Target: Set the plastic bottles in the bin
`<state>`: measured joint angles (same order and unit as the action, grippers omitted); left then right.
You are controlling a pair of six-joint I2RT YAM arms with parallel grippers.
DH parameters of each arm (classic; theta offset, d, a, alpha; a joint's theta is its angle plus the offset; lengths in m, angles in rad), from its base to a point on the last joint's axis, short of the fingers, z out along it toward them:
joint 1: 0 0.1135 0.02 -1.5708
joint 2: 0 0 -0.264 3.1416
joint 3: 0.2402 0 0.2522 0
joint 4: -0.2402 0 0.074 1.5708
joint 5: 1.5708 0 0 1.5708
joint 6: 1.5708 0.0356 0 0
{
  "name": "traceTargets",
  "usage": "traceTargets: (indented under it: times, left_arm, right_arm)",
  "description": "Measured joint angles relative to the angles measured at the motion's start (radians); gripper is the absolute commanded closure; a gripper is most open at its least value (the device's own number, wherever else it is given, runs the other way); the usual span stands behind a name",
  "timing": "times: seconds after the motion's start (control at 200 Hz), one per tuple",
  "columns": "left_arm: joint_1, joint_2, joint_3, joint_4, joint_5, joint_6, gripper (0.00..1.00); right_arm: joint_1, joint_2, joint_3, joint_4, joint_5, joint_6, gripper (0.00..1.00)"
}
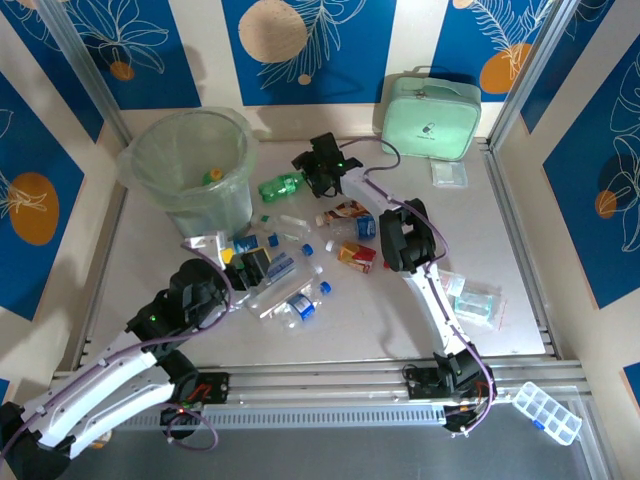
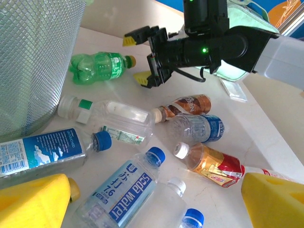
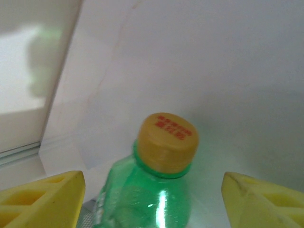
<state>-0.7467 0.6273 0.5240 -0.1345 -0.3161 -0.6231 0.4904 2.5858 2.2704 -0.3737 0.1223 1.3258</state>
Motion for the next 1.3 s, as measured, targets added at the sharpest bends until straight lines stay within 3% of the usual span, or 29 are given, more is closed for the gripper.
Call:
traceTargets:
  times: [0.345,0.685,0.81,1.08,1.301]
  left_arm:
    - [0.0,-0.011,-0.001,-0.001,-0.008,-0.005,0.07]
    - [0.0,-0.018,-0.001,-0.004,-0.019,-0.005,0.07]
    - [0.0,-0.018,-0.001,-0.005,-0.027,-0.005,0.07]
    - [0.0,-0.018,-0.001,-0.007,-0.038,-0.004,0.07]
    - [0.0,-0.018,-0.001,-0.007,-0.048,0.0,0.06]
  right_arm:
    - [0.001,0.076,0.12,-0.057,0.0,0.069,0.34]
    - [0.0,0.129,0.185,-0.064,-0.005,0.137,0.62]
    - [0.0,0.129,0.185,-0.066,-0.014,0.152,0.78]
    - [0.001,0.122,0.168,-0.056,-0.042,0.141,0.79]
    - [0.001,-0.035,-0.041,-0.031,-0.048,0.094,0.83]
